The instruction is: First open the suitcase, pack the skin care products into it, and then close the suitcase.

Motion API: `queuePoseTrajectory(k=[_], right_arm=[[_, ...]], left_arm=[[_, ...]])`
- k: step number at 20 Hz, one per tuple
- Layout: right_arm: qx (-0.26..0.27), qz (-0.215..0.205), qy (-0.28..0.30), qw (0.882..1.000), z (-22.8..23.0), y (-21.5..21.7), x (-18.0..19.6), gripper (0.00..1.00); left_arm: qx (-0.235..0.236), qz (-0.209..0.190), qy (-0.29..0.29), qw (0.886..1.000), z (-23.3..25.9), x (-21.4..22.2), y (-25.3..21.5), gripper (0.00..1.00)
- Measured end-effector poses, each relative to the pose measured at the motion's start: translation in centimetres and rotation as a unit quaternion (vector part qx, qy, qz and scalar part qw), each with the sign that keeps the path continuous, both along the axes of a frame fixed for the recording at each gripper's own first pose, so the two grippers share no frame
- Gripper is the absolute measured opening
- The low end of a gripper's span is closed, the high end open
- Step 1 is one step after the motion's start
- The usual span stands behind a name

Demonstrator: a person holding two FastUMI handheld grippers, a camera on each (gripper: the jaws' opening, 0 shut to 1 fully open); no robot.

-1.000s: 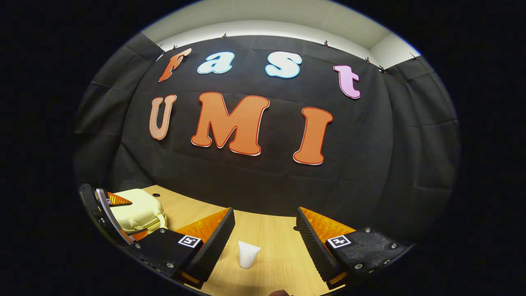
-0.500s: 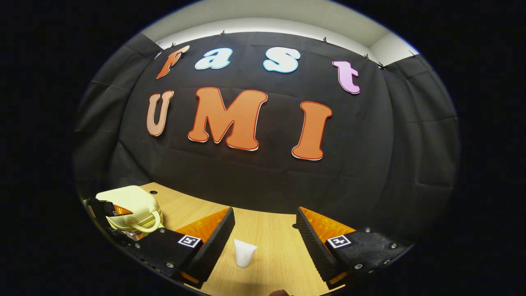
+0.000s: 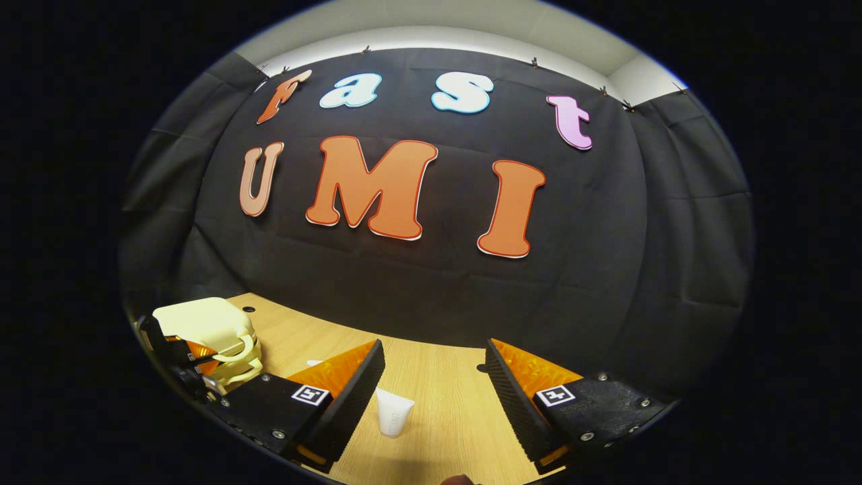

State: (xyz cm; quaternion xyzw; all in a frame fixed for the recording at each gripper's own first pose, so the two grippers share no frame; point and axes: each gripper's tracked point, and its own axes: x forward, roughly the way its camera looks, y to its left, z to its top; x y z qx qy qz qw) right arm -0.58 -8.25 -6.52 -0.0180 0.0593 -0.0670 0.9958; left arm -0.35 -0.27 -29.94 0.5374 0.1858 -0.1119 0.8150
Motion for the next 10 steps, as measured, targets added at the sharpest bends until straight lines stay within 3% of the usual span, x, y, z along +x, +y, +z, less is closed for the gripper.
queuePoseTrajectory(k=[3,5,8,10], right_arm=[[0.004,0.010,0.001,1.000,-0.2,0.2,0.4,0.96],[0.006,0.018,0.003,1.000,-0.4,0.4,0.6,0.96],[0.000,0.045,0.002,0.999,-0.4,1.1,1.0,0.96],[-0.004,0.059,0.004,0.998,-0.7,1.6,1.3,0.96]], left_arm=[[-0.137,0.078,0.007,0.988,3.6,1.0,1.5,0.08],[-0.185,0.111,0.002,0.976,6.0,2.1,3.0,0.09],[-0.266,0.170,0.000,0.949,9.6,3.9,6.2,0.09],[-0.334,0.202,0.000,0.921,11.5,4.4,8.4,0.09]])
